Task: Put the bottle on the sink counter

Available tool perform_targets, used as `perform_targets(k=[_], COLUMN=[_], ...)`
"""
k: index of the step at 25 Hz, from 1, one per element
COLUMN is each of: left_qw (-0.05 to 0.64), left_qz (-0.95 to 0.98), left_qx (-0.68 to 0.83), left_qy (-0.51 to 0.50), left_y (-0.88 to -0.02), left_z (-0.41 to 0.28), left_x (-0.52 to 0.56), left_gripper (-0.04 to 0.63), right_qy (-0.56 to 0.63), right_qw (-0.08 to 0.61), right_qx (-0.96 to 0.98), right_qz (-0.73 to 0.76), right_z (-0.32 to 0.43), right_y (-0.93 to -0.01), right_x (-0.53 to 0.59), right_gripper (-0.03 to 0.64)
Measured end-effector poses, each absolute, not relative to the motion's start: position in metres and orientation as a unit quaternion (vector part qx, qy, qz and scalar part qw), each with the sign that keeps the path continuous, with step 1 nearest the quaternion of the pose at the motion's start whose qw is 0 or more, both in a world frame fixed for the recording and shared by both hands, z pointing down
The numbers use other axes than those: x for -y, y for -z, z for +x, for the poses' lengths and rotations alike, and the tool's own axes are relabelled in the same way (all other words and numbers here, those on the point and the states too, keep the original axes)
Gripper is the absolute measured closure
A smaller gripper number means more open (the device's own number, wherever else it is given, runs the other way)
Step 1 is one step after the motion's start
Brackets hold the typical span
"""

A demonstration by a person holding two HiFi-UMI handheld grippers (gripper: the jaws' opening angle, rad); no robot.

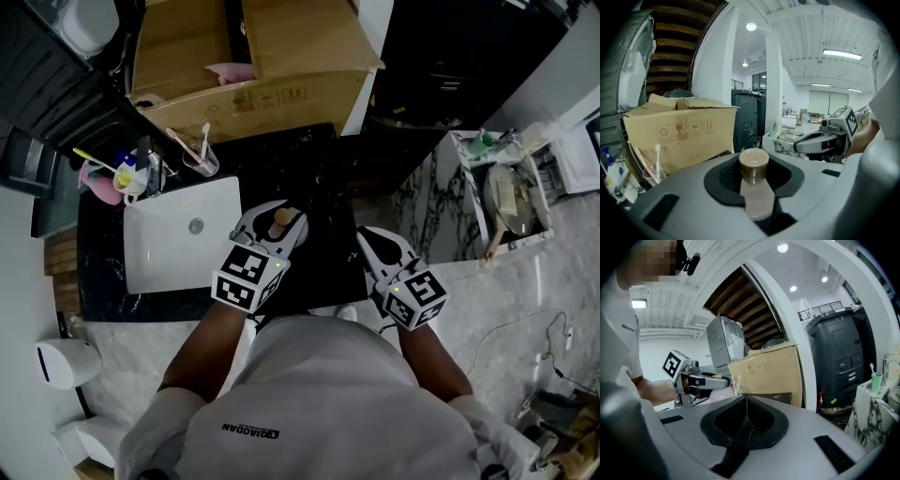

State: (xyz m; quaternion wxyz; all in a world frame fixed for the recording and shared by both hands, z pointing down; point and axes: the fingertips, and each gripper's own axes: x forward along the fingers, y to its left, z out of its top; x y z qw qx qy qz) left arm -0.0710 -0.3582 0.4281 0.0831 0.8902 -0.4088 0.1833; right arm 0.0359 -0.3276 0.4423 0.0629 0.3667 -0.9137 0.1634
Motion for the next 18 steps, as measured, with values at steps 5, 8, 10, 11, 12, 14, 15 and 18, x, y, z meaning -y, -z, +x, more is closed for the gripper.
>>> perform_targets(k=[5, 8, 10, 11, 12, 14, 15, 18], left_qw=[0.084, 0.089, 0.094, 0.096, 0.097, 0.099, 0.100, 0.098], left_qz=[0.893, 0.894, 0.893, 0.893, 0.892, 0.891, 0.889, 0.884], left_qx=[0.400, 0.396, 0.396, 0.397, 0.398, 0.403, 0.407, 0.417], left_qy=[-0.187, -0.189, -0.191, -0.190, -0.189, -0.186, -0.185, -0.187], left_y=[-0.441, -0.453, -0.462, -0.465, -0.469, -0.475, -0.479, -0.490], left_z=[-0.074, -0.072, -0.070, -0.070, -0.070, -0.070, -0.070, -0.069], left_x=[0.397, 0.417, 0.430, 0.437, 0.446, 0.465, 0.475, 0.501], left_gripper=[0.476, 0.476, 0.476, 0.476, 0.476, 0.476, 0.476, 0.476], right_qy=[-0.167, -0.171, -0.173, -0.173, -0.174, -0.174, -0.175, -0.180], right_qw=[0.073, 0.079, 0.082, 0.082, 0.081, 0.077, 0.076, 0.071], right_qx=[0.905, 0.899, 0.897, 0.897, 0.896, 0.895, 0.895, 0.892], right_qz=[0.385, 0.394, 0.398, 0.399, 0.400, 0.402, 0.403, 0.409], right_z=[0.032, 0.031, 0.030, 0.029, 0.027, 0.025, 0.023, 0.021], right_y=[-0.451, -0.458, -0.461, -0.462, -0.462, -0.464, -0.466, -0.471], right_x=[0.346, 0.358, 0.365, 0.369, 0.373, 0.380, 0.383, 0.391], right_gripper=[0.575, 0.575, 0.575, 0.575, 0.575, 0.575, 0.575, 0.575])
